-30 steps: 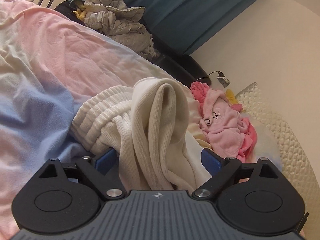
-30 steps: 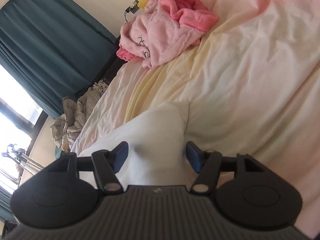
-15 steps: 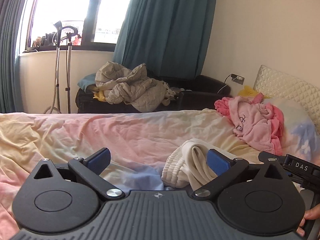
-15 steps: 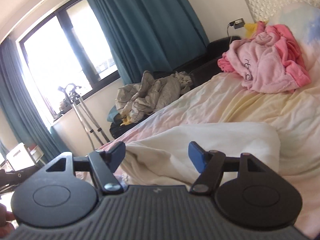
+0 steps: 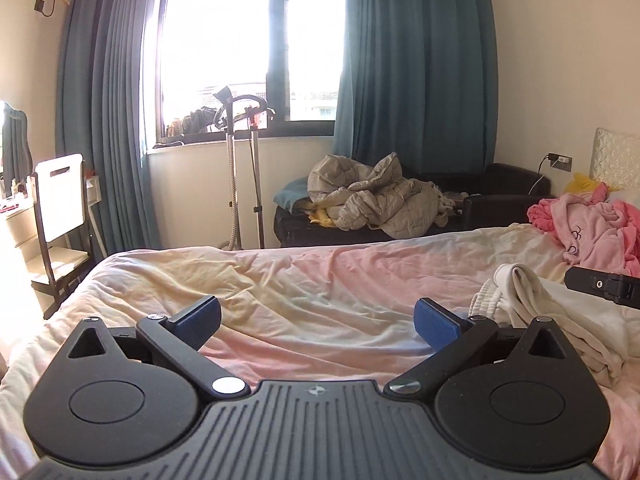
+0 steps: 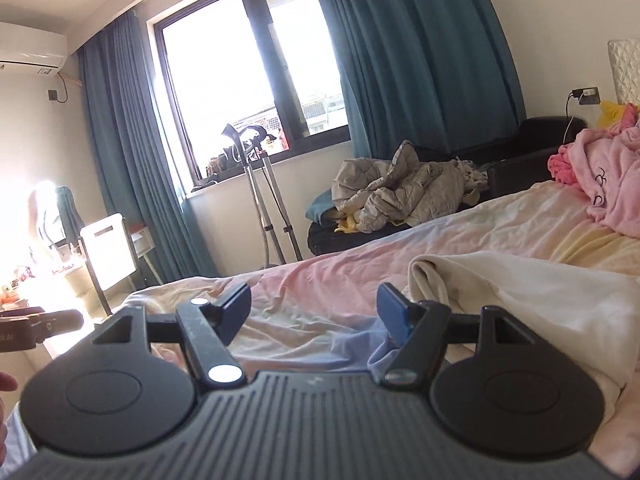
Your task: Fold clothes
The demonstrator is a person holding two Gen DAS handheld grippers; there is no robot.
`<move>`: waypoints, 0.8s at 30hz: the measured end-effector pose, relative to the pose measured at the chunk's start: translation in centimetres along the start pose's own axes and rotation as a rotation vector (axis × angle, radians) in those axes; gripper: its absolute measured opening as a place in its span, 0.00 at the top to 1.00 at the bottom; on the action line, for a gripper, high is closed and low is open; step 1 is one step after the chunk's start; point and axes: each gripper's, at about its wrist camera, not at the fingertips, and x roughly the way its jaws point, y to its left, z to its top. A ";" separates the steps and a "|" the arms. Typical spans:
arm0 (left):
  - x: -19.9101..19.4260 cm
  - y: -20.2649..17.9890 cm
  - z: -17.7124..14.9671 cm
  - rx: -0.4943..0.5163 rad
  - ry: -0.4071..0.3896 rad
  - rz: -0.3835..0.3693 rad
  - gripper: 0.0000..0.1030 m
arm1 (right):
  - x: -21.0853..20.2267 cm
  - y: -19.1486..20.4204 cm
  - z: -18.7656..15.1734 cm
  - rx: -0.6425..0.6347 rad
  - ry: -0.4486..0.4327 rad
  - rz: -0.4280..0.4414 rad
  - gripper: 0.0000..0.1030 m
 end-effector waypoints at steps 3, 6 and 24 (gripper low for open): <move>-0.1 -0.1 -0.8 0.025 -0.006 0.033 0.00 | 0.2 1.4 -0.8 -0.039 -0.005 -0.003 0.32; -0.1 0.0 -1.3 0.030 -0.013 0.025 0.00 | 0.7 2.2 -1.5 -0.095 0.004 0.003 0.31; 1.7 2.0 -3.8 -0.051 -0.028 0.091 0.00 | 5.5 2.8 -4.7 -0.150 0.072 -0.042 0.12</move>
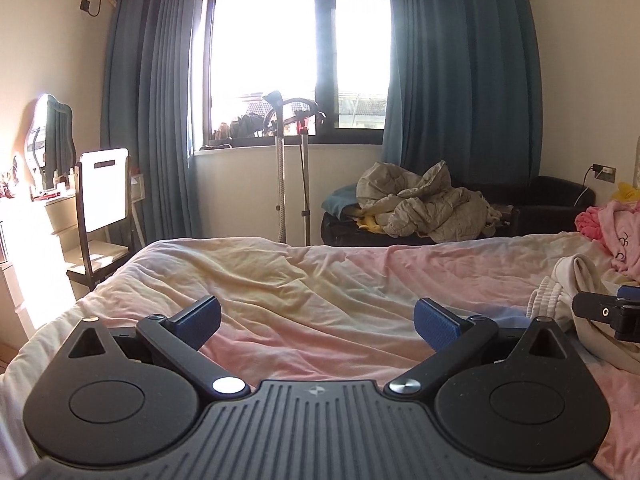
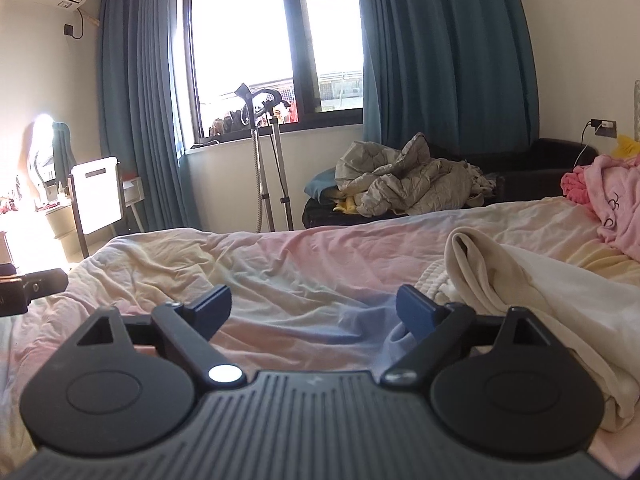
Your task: Fold clothes
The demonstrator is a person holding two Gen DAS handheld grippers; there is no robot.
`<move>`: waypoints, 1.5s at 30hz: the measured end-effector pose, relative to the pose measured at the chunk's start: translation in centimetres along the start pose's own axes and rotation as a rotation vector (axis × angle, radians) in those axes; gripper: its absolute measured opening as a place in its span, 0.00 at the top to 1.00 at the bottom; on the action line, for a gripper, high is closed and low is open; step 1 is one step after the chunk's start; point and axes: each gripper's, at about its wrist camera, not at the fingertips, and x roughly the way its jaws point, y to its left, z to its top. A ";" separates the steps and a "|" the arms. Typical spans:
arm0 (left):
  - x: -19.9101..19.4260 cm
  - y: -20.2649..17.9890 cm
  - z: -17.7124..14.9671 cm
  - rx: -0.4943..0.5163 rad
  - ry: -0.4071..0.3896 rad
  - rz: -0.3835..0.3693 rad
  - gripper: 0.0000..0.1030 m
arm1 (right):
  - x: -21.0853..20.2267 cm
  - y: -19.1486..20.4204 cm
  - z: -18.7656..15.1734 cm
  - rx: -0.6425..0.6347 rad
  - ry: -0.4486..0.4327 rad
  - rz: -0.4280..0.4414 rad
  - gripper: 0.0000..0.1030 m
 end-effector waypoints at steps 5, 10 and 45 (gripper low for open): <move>0.5 -0.1 -0.4 0.005 0.020 -0.010 0.00 | 0.7 0.1 -0.6 0.005 0.004 -0.011 0.04; 0.4 -0.3 -0.7 0.012 0.015 -0.014 0.00 | 0.4 -0.1 -0.4 0.032 -0.034 0.010 0.00; 0.9 -1.2 -1.5 0.033 0.042 0.007 0.00 | 0.2 0.1 -1.0 0.003 -0.015 -0.015 0.00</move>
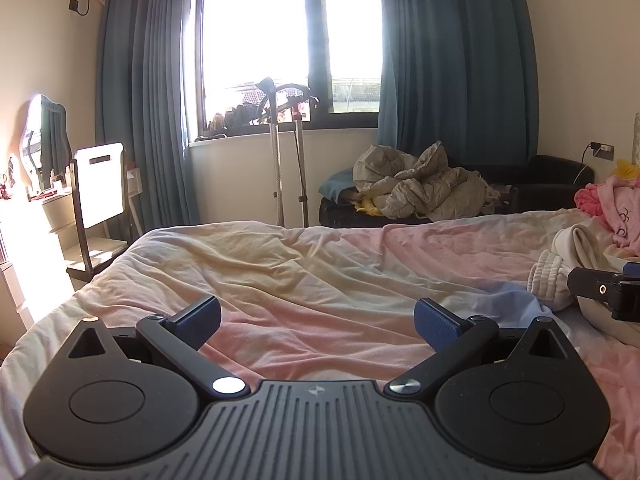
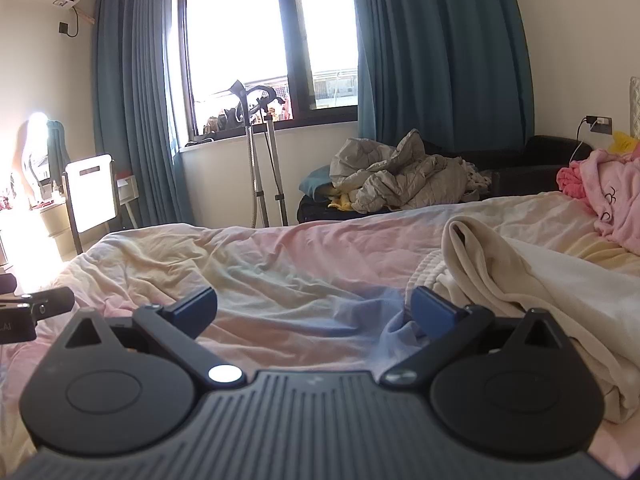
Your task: Fold clothes
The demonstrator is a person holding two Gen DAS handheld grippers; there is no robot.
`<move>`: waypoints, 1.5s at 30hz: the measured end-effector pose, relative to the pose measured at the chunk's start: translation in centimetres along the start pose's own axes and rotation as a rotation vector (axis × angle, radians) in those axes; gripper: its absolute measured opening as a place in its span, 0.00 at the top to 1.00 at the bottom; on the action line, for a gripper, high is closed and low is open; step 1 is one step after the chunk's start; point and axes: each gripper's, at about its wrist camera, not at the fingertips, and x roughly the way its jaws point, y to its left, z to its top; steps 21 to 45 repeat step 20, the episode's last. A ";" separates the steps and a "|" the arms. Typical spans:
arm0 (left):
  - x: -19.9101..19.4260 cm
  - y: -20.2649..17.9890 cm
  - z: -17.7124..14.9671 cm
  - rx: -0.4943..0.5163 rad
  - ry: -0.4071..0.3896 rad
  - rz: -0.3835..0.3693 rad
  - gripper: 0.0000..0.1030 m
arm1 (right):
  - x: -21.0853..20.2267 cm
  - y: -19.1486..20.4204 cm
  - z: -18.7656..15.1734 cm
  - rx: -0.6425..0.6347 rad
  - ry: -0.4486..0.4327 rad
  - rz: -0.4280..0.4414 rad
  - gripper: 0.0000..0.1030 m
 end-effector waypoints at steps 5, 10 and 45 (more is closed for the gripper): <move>0.1 -0.1 -0.2 0.002 0.013 0.005 0.00 | 0.2 0.1 -0.3 -0.005 -0.002 -0.004 0.00; 0.1 -0.1 -0.2 0.002 0.020 0.003 0.00 | 0.5 0.1 -0.4 -0.007 0.013 -0.003 0.00; -0.3 0.0 -0.1 0.002 0.004 0.012 0.00 | 0.6 0.3 -0.4 -0.014 0.016 -0.005 0.00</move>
